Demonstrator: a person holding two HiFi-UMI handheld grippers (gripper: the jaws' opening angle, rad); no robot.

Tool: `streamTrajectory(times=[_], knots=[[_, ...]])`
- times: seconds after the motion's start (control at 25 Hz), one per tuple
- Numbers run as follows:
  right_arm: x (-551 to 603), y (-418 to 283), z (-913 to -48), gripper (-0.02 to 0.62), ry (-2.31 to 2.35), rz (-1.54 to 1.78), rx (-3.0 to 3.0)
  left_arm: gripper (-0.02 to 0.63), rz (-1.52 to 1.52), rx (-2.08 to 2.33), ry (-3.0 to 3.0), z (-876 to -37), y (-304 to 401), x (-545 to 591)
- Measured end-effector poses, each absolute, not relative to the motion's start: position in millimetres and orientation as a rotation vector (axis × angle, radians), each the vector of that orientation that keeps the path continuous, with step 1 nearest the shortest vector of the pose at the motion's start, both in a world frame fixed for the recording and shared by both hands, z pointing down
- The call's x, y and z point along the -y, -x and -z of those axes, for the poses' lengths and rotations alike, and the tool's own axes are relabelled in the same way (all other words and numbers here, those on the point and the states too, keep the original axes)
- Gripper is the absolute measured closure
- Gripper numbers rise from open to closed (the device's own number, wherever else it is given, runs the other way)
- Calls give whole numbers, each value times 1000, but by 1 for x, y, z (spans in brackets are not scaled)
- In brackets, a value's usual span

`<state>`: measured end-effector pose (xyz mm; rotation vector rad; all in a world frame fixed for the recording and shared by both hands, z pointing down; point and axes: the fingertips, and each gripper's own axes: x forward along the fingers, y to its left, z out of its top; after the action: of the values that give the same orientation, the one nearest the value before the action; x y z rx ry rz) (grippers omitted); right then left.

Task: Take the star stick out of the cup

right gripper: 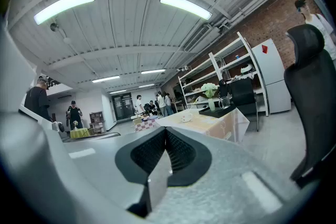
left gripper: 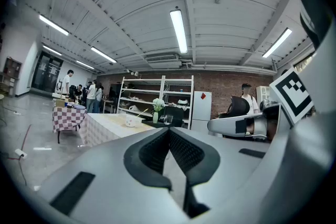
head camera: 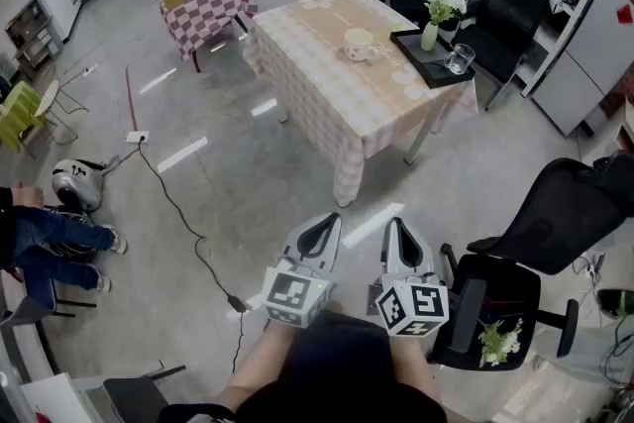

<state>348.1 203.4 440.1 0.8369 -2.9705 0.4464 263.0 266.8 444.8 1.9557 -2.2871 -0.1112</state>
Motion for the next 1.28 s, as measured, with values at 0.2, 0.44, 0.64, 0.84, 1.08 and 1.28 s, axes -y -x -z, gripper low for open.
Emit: streamTrajectory(times=[0.2,0.44,0.64,0.84,1.08,1.28], knots=[[-203,-349,-440,594,-834,-447,2970,597,105,2294,-1946,-446,-263,-267],[-198,-355,-438,594,-873,-472,2976,597,100,2293,-1946,-445,-264,-265],[-199,-360,-440,594,-885,-488,2968,597,94,2297,-1934,-448,-269,-269],[-204,-359,-444,594,-868,-515,2960,597,87,2309,-1911,-448,-268,-275],[-201,-350,-446,594,-850,-516,2958,597,89,2312,-1891,-453,-262,-275],[-192,-338,-446,594,-839,-505,2959,597,94,2312,-1882,-455,-249,-265]])
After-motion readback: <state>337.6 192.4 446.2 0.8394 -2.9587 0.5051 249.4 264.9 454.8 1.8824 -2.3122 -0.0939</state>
